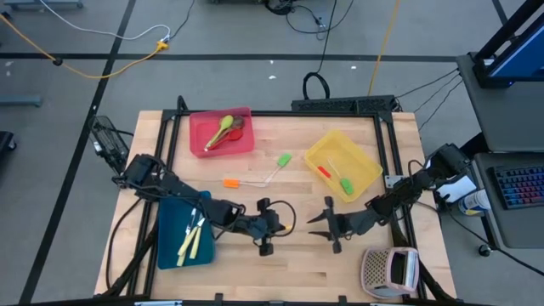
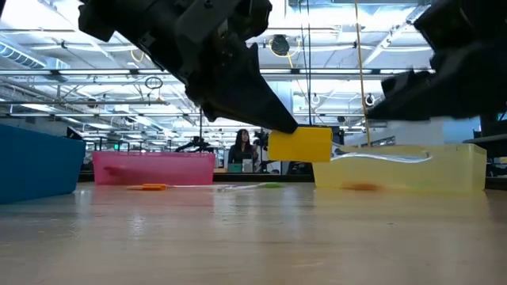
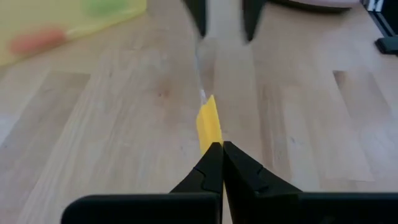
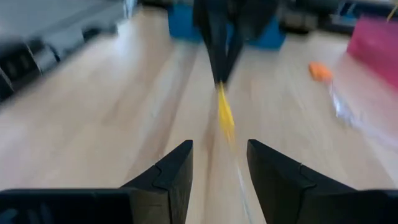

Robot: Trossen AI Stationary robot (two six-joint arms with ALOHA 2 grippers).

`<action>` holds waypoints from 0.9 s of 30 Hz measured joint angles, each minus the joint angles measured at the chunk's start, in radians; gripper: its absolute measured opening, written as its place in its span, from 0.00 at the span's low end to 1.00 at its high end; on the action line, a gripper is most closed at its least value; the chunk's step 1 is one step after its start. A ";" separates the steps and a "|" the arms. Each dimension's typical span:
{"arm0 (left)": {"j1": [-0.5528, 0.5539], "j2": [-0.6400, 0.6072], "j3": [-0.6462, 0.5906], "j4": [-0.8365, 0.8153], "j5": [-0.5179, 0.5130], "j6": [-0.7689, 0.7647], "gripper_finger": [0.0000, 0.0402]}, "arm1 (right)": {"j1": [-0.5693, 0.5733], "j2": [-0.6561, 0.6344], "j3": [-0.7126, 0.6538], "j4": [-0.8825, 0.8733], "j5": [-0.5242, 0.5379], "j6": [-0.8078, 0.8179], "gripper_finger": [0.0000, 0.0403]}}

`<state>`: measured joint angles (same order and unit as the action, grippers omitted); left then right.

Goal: Pick & Place Kitchen Items
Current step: Put the yellow spatula into the yellow bin

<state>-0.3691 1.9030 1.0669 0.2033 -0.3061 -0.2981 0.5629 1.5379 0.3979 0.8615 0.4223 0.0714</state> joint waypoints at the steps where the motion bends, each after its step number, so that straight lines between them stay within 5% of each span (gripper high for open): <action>1: -0.004 0.000 0.000 0.001 0.000 0.000 0.01 | 0.000 0.000 -0.005 -0.026 0.000 0.007 0.36; 13: -0.010 0.000 0.001 0.009 -0.008 0.007 0.01 | -0.054 0.000 -0.039 -0.096 -0.049 0.157 0.36; 27: -0.013 0.000 0.002 -0.008 0.017 0.007 0.01 | -0.056 0.000 -0.040 0.015 -0.026 0.119 0.36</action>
<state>-0.3820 1.9026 1.0687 0.1955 -0.2890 -0.2913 0.5072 1.5379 0.3584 0.8766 0.3964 0.1905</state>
